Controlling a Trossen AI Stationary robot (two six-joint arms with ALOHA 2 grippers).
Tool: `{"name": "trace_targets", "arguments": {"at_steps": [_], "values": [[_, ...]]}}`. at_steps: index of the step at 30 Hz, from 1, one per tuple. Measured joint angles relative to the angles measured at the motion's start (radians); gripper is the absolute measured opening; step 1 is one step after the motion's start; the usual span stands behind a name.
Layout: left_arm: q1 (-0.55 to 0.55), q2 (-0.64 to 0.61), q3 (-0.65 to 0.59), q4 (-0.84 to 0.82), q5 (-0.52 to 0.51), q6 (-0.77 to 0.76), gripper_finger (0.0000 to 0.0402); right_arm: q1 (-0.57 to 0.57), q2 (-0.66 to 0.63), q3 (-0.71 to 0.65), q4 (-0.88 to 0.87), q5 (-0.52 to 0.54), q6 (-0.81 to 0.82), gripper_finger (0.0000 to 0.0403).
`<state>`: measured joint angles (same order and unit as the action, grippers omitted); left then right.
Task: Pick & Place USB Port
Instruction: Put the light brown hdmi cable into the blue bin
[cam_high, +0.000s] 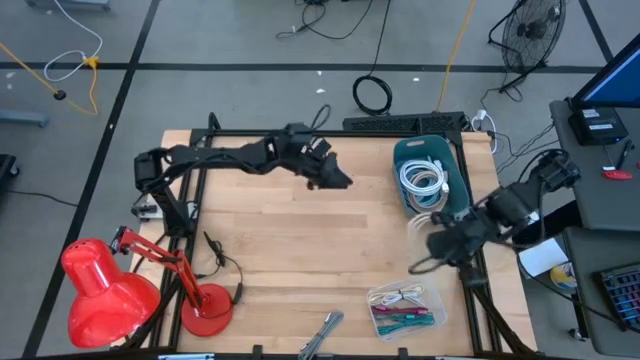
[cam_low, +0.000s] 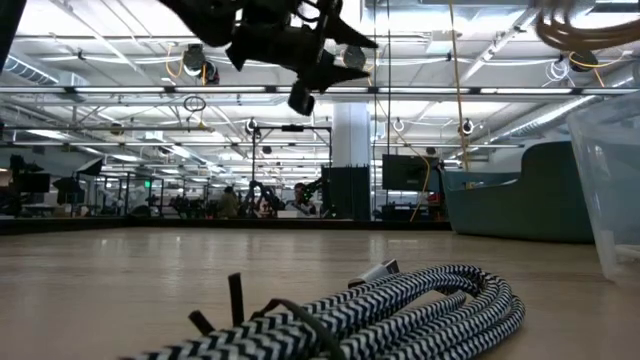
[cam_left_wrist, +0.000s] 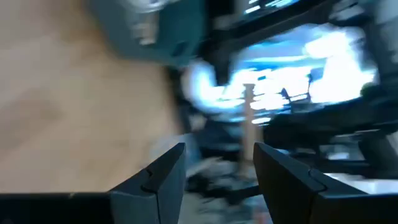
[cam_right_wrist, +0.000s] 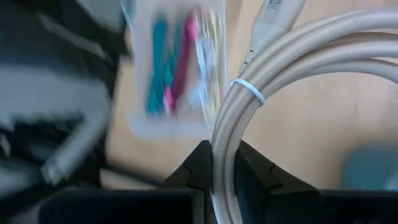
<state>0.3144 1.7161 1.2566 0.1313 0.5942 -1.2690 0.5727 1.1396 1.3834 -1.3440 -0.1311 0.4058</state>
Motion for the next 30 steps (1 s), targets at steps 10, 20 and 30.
{"name": "trace_targets", "arguments": {"at_steps": [10,20,30], "values": [[-0.054,0.014,-0.006,0.182,0.008,-0.164,0.0191,0.142,0.058,0.023,-0.194,-0.031,-0.052,0.0034],[-0.217,0.3,0.373,0.179,-0.068,-0.2,0.0191,0.143,0.116,0.079,-0.146,0.003,-0.16,0.0033],[-0.269,0.575,0.694,0.076,-0.049,-0.188,0.0191,0.193,0.116,0.087,-0.074,0.03,-0.136,0.0033]]}}
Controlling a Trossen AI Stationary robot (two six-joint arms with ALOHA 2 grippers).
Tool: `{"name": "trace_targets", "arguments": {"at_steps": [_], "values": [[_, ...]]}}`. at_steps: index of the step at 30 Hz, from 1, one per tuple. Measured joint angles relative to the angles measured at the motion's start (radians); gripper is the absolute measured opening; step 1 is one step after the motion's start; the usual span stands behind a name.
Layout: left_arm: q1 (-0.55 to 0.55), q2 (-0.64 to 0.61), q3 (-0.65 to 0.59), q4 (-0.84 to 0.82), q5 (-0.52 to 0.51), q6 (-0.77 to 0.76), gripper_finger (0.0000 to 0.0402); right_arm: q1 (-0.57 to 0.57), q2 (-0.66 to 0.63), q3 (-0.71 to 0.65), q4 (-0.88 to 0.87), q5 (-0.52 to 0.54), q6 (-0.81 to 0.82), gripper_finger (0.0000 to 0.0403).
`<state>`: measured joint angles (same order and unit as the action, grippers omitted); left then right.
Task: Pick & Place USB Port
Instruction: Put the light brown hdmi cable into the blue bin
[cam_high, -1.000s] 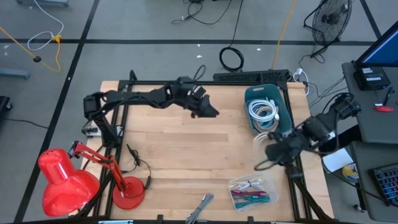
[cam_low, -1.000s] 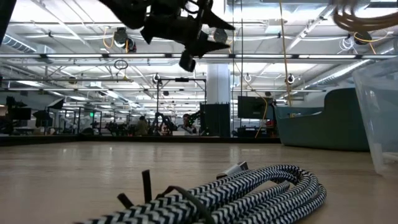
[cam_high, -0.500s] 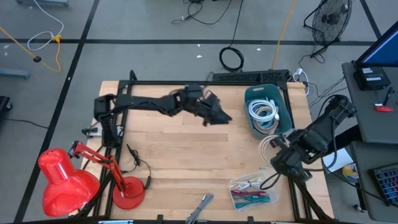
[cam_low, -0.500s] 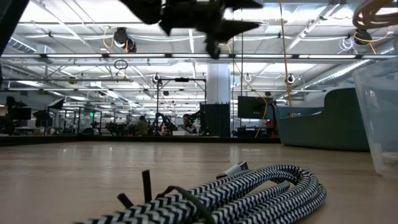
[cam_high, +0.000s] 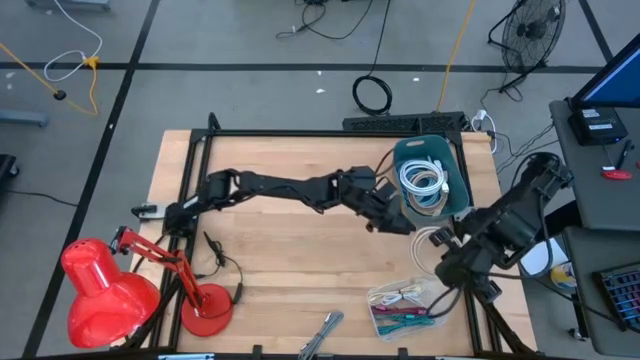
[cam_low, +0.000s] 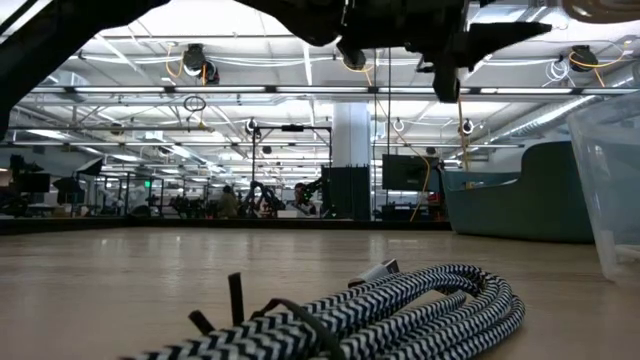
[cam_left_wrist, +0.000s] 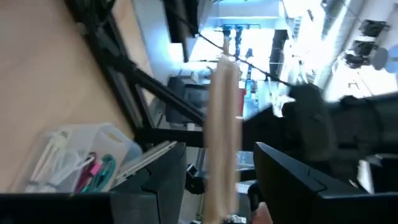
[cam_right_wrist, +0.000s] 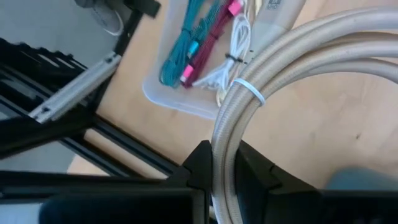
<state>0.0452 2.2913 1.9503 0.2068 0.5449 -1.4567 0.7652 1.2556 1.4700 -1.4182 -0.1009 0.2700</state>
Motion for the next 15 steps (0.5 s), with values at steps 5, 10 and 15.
{"name": "trace_targets", "arguments": {"at_steps": [5,10,15], "values": [[0.007,-0.002,0.002,0.007,0.001,0.011,0.0191,0.033,0.0,0.0,0.056,0.022,0.012,0.0033],[-0.005,-0.002,0.002,0.05,0.009,-0.013,0.0191,0.036,0.003,0.0,0.059,0.03,0.014,0.0033],[-0.037,-0.002,0.002,0.022,0.011,-0.011,0.0191,0.035,0.003,0.0,0.057,0.053,0.005,0.0033]]}}
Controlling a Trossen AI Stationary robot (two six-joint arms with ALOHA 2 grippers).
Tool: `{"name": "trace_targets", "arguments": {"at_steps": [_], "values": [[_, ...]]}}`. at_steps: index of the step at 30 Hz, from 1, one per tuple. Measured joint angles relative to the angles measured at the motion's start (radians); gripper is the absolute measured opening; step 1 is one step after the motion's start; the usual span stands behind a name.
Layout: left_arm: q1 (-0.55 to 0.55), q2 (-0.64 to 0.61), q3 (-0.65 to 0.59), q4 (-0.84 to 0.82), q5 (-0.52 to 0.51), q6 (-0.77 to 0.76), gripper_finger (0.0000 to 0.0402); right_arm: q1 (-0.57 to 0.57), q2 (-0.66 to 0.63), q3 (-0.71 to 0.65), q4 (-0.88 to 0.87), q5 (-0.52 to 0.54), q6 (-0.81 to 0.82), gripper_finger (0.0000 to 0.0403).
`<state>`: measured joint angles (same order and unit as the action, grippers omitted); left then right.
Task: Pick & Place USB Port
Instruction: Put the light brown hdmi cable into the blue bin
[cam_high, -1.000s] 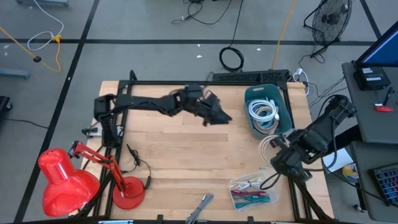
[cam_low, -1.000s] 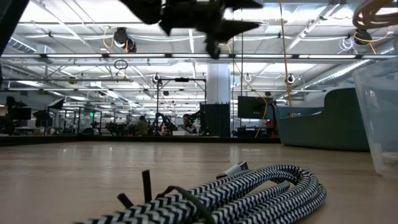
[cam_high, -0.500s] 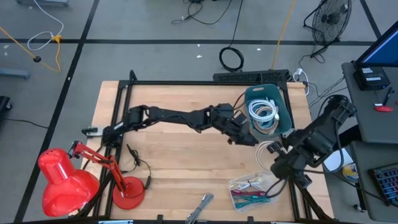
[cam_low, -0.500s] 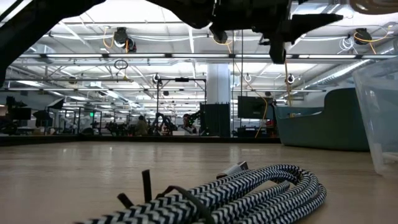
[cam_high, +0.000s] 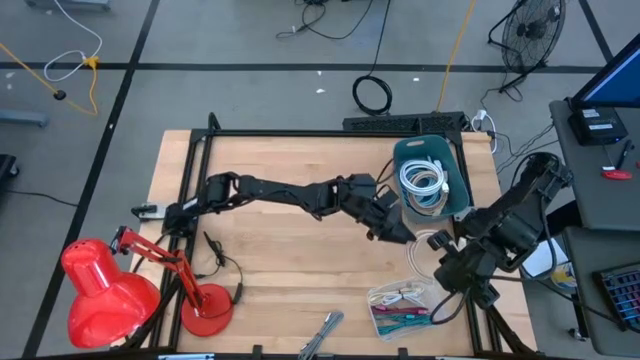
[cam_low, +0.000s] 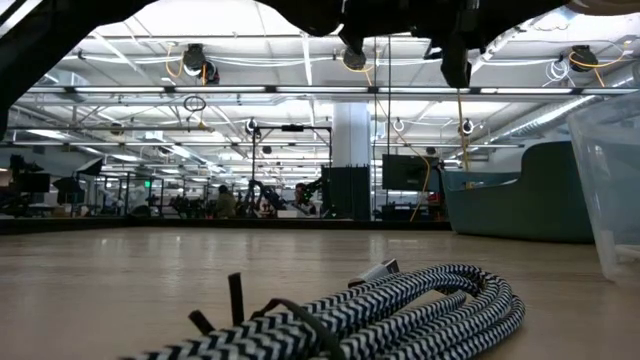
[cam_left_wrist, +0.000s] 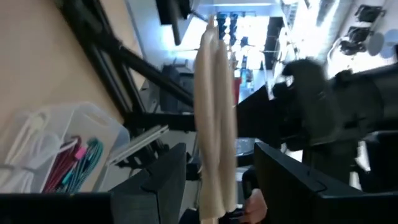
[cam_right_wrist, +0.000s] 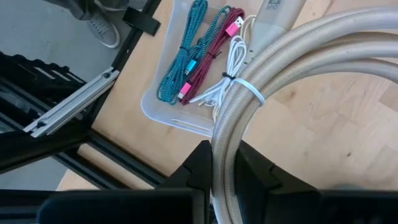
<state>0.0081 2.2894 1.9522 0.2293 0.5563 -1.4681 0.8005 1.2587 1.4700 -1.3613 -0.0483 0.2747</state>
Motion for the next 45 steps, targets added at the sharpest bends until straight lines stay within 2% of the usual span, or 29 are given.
{"name": "trace_targets", "arguments": {"at_steps": [10,17,22,28,31,34,38,45], "values": [[-0.033,0.0,0.0,0.007,-0.072,-0.007,0.0191,0.0,0.0,0.0,0.028,0.023,-0.003,0.0033],[-0.037,0.0,0.0,0.012,-0.087,-0.027,0.0184,0.0,0.0,0.0,0.026,0.026,-0.001,0.0033],[-0.037,0.0,0.0,0.034,-0.087,-0.028,0.0128,0.0,0.0,0.0,0.026,0.051,-0.003,0.0033],[-0.036,0.0,-0.001,0.057,-0.078,-0.026,0.0037,-0.001,0.0,0.0,0.026,0.057,-0.003,0.0033],[-0.034,0.0,-0.001,0.065,-0.077,-0.01,0.0036,-0.002,0.0,0.0,0.026,0.098,0.015,0.0034],[-0.028,0.0,-0.001,0.066,-0.078,0.009,0.0036,-0.002,-0.001,-0.001,0.049,0.156,0.072,0.006],[-0.03,-0.001,-0.001,0.068,-0.087,0.031,0.0036,-0.004,-0.015,-0.001,0.168,0.258,0.157,0.0115],[-0.012,0.0,-0.001,0.037,-0.094,0.061,0.0036,-0.044,-0.092,0.019,0.424,0.525,0.306,0.0188]]}}
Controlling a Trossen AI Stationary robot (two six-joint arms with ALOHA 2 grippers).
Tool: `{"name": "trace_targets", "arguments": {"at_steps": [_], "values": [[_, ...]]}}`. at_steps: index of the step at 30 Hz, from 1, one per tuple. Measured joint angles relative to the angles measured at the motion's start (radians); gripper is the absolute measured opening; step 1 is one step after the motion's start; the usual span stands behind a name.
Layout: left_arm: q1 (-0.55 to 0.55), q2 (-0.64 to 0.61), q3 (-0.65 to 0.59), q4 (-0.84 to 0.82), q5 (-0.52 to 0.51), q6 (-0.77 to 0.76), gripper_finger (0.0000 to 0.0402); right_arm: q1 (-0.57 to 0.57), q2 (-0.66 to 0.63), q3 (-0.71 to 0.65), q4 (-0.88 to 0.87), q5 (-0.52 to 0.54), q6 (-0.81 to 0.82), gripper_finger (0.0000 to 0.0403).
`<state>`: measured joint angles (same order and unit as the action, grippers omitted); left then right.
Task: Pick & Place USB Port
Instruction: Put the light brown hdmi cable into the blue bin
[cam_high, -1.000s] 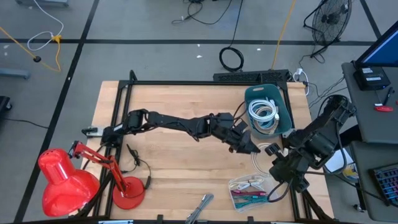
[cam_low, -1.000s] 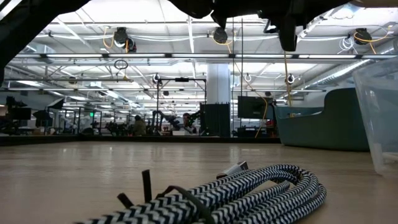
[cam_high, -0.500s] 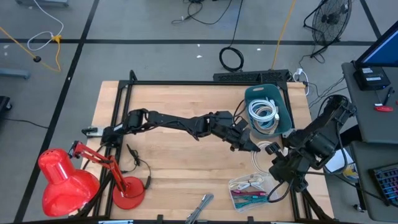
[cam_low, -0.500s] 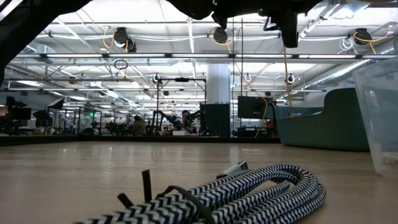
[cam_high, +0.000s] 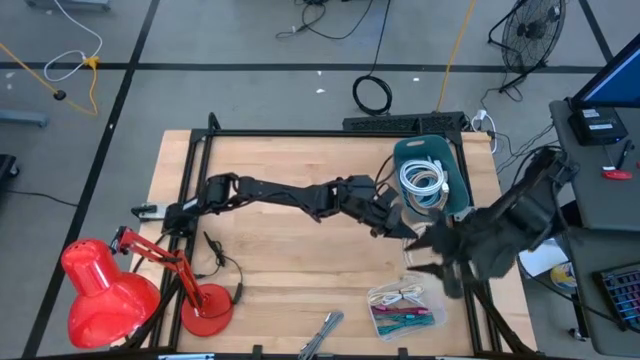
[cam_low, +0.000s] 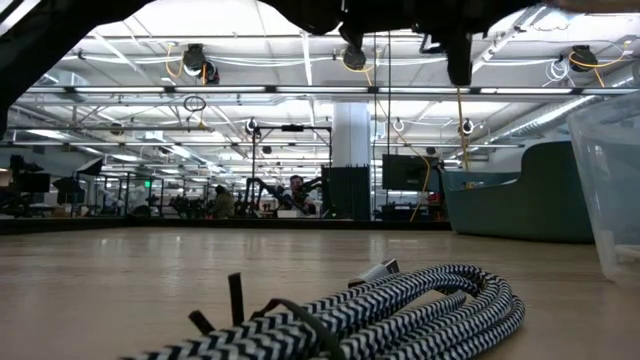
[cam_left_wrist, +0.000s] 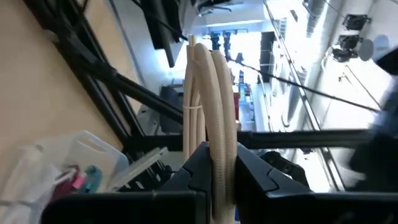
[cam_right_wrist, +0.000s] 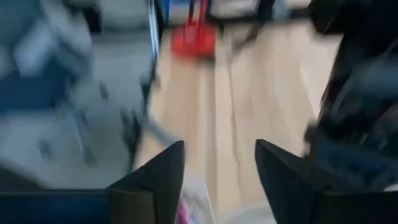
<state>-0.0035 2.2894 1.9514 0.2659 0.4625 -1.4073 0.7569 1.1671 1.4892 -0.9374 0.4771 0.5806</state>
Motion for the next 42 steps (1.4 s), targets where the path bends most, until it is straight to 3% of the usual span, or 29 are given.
{"name": "trace_targets", "arguments": {"at_steps": [4,8,12,17,23,27,33,35,39,42], "values": [[0.034,-0.005,-0.001,-0.014,-0.003,0.016,0.0036,-0.004,-0.077,0.003,0.161,0.11,0.062,0.0214],[0.091,-0.043,-0.001,-0.027,-0.086,0.04,0.0036,0.032,-0.14,0.003,0.313,0.193,0.034,0.0226],[0.162,-0.12,-0.001,-0.136,-0.21,0.123,0.0036,0.085,-0.185,0.003,0.412,0.298,-0.041,0.0228],[0.204,-0.241,-0.001,-0.297,-0.457,0.226,0.0036,0.129,-0.205,-0.013,0.473,0.512,-0.077,0.0228],[0.191,-0.37,-0.071,-0.253,-0.66,0.301,0.0036,0.144,-0.251,-0.115,0.618,0.77,-0.155,0.023],[0.184,-0.49,-0.214,-0.192,-0.721,0.344,0.0036,0.085,-0.333,-0.236,0.875,0.767,-0.29,0.0219],[0.208,-0.718,-0.563,0.054,-0.781,0.34,0.0036,-0.055,-0.485,-0.516,1.519,0.512,-0.511,0.0197],[0.216,-0.78,-0.686,0.157,-0.784,0.309,0.0036,-0.104,-0.521,-0.6,1.691,0.478,-0.538,0.0191],[0.217,-0.832,-0.845,0.338,-0.732,0.235,0.0035,-0.183,-0.581,-0.711,1.745,0.488,-0.477,0.0181],[0.207,-0.828,-0.874,0.384,-0.657,0.229,0.0035,-0.241,-0.584,-0.755,1.687,0.488,-0.341,0.0178]]}}
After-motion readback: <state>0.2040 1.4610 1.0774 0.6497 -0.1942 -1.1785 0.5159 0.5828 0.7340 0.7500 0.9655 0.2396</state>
